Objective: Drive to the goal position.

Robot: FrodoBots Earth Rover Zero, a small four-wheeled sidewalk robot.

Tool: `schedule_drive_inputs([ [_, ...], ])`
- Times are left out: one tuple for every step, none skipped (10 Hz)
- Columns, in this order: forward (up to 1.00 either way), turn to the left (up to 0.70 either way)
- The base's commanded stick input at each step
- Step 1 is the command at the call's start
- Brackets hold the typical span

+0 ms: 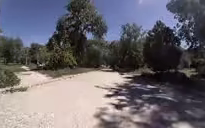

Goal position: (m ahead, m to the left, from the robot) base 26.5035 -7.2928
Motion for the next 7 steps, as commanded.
schedule_drive_inputs([
  [0.70, 0.01],
  [0.70, 0.01],
  [0.70, 0.01],
  [0.70, 0.01],
  [0.70, 0.01],
  [0.70, 0.01],
  [0.70, 0.01],
])
